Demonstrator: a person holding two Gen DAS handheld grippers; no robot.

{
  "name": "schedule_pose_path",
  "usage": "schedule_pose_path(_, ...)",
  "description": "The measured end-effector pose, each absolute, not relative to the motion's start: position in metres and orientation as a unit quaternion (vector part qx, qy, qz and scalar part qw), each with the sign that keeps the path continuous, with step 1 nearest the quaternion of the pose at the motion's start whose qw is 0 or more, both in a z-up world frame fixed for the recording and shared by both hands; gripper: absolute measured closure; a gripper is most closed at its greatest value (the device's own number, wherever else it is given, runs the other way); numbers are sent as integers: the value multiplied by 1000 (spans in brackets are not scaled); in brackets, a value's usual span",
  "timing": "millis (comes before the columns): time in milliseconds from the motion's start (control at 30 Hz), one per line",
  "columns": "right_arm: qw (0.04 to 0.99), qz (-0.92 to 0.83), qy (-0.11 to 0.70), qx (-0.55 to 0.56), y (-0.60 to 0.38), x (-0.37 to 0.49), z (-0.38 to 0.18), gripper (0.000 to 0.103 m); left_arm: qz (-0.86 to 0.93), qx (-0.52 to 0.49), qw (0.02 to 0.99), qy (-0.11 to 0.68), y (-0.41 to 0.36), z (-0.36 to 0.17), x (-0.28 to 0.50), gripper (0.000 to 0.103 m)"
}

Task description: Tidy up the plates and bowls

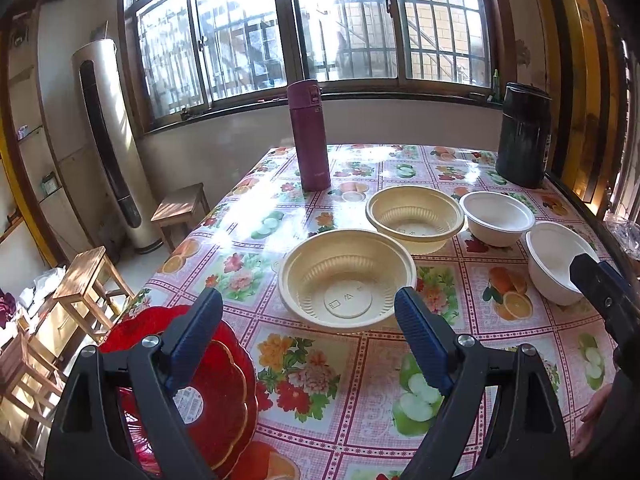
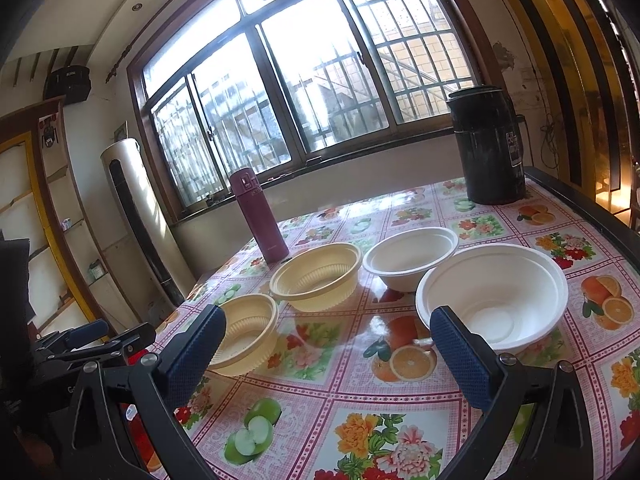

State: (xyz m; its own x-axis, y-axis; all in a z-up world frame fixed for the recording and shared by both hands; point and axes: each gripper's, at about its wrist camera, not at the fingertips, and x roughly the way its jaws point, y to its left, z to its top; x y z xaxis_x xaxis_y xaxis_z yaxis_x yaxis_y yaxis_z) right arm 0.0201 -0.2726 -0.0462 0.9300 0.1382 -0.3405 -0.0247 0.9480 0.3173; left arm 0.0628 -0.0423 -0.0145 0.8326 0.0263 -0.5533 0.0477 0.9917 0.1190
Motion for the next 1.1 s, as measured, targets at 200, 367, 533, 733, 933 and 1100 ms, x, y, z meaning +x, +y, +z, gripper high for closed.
schedule_pose_path(200, 969, 44, 188, 153, -271, 22, -48, 0, 1, 61, 954, 294, -35, -15, 64, 14)
schedule_pose_path(367, 969, 45, 192, 151, -270, 24, -49, 0, 7, 64, 953, 296, -30, -15, 65, 14)
schedule_pose_path(533, 967, 47, 199, 151, -271, 26, -51, 0, 14, 63, 952, 298, -22, -15, 66, 14)
schedule_pose_path(733, 967, 49, 204, 147, -269, 27, -53, 0, 7, 54, 950, 307, -2, -16, 70, 14)
schedule_pose_path(933, 967, 51, 203, 146, -269, 28, -53, 0, -18, 20, 939, 342, 16, -22, 78, 14)
schedule_pose_path(1100, 968, 55, 200, 140, -266, 28, -52, 0, -56, -42, 928, 365, 39, -15, 79, 14)
